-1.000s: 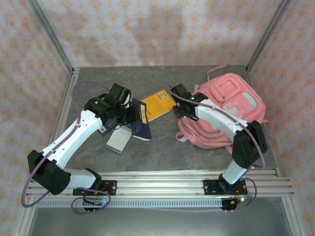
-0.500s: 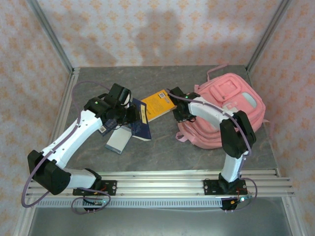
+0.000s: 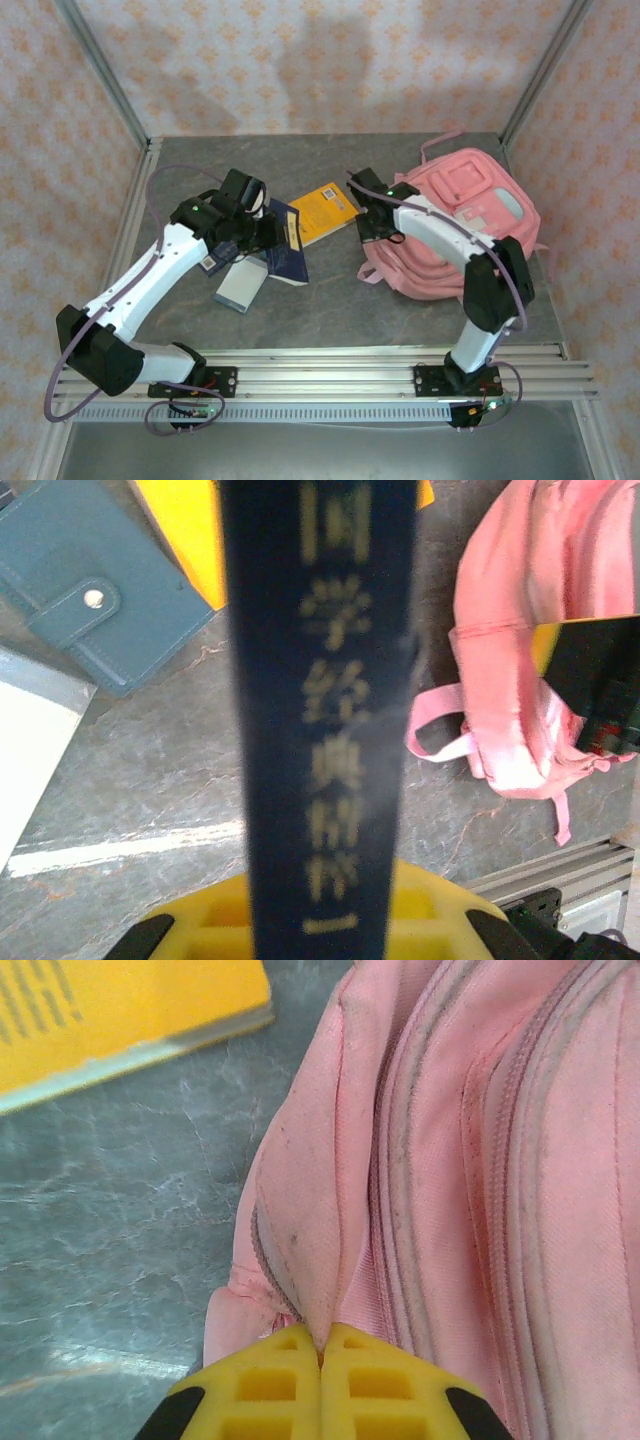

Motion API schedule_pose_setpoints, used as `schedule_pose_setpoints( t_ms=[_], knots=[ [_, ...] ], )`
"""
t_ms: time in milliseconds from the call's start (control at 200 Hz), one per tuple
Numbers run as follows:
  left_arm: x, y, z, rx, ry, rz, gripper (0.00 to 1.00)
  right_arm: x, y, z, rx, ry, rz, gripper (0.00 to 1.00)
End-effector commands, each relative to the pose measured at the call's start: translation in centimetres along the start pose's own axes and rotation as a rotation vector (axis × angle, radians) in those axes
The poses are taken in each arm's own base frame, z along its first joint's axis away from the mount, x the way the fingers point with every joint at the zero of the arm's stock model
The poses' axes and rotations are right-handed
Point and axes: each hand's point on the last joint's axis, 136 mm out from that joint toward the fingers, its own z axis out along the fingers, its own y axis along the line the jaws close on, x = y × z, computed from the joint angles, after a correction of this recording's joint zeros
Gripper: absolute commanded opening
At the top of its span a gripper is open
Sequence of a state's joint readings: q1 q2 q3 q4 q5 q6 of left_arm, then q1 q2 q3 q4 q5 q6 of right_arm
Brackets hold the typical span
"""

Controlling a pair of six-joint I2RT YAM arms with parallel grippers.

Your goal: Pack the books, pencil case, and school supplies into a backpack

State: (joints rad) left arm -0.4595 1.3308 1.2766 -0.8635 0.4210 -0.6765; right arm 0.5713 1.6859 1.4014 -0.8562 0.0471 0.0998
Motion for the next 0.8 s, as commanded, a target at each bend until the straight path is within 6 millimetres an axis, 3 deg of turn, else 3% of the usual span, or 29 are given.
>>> schedule_pose_setpoints(
  t_ms=[0,130,280,470,796],
  knots=[
    [-1.2,-4.0,0.3,0.124,-0.027,0.05,0.0,-1.8,-1.1,-5.4,-0.031,-0.105,0.027,0.0],
    [-1.1,-6.7,1.5,0.183,0.006,0.113,0.0,-1.5,-1.5,-7.5,-0.065,-0.118,0.032,0.0],
    [-1.4,-9.2,1.8,0.266,0.016,0.143,0.0,-0.4,-1.3,-7.8,-0.139,-0.078,0.047,0.0],
    [-1.3,-8.4,1.3,0.22,0.012,0.19,0.0,-0.5,-0.9,-7.7,-0.31,-0.058,0.179,0.0],
    [-0.6,-8.3,1.3,0.253,0.033,0.175,0.0,-0.4,-0.2,-6.1,-0.394,-0.004,0.252,0.0]
  ],
)
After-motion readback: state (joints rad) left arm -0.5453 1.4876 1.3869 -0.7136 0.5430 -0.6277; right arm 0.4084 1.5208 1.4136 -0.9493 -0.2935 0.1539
